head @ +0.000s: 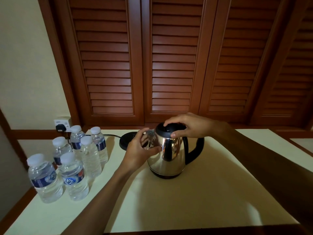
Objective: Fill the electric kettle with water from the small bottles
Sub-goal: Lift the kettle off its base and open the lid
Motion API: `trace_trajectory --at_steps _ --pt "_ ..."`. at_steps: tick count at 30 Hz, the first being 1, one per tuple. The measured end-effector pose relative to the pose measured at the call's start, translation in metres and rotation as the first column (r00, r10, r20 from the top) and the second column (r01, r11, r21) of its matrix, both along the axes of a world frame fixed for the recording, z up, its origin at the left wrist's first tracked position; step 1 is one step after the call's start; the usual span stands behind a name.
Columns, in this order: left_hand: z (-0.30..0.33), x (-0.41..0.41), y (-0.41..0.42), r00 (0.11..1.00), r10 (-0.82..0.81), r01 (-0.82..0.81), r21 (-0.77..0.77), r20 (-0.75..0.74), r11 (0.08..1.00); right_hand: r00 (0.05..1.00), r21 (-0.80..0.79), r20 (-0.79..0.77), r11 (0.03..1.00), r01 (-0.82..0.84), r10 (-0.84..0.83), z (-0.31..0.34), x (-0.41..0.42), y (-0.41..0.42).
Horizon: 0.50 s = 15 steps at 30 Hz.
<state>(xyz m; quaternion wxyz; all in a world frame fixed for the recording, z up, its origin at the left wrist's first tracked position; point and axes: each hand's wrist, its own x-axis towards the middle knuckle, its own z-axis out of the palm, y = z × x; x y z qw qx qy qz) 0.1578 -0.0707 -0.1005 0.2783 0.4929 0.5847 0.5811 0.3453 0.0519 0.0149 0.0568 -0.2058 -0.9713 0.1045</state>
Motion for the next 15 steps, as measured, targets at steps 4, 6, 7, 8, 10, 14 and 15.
trace_trajectory --at_steps 4,6,7,8,10,14,15 --pt "-0.002 0.004 0.003 0.999 0.022 -0.022 -0.002 -0.023 1.0 1.0 0.015 -0.024 1.0 -0.015 0.015 0.001 -0.001 0.002" --pt "-0.001 0.008 0.004 0.998 0.043 -0.043 0.001 -0.041 0.999 0.998 0.001 -0.065 1.0 -0.013 0.013 -0.001 0.001 0.003" --pt "-0.001 0.01 0.004 0.998 0.054 -0.054 0.004 -0.045 0.999 0.996 -0.017 -0.088 1.0 -0.011 0.009 -0.001 0.002 0.003" --pt "-0.001 0.011 0.004 0.997 0.065 -0.064 0.009 -0.044 0.998 0.994 -0.038 -0.109 0.999 -0.009 0.005 -0.001 0.004 0.004" --pt "-0.001 0.013 0.005 0.995 0.081 -0.08 0.013 -0.052 0.997 0.992 -0.06 -0.127 0.998 -0.007 -0.001 -0.001 0.006 0.004" --pt "-0.003 0.013 0.004 0.993 0.1 -0.099 0.017 -0.067 0.995 0.982 -0.094 -0.188 0.996 -0.001 -0.017 -0.002 0.01 0.005" --pt "-0.003 0.013 0.004 0.993 0.102 -0.101 0.016 -0.066 0.995 0.967 -0.158 -0.251 0.987 0.0 -0.04 -0.004 0.013 0.005"
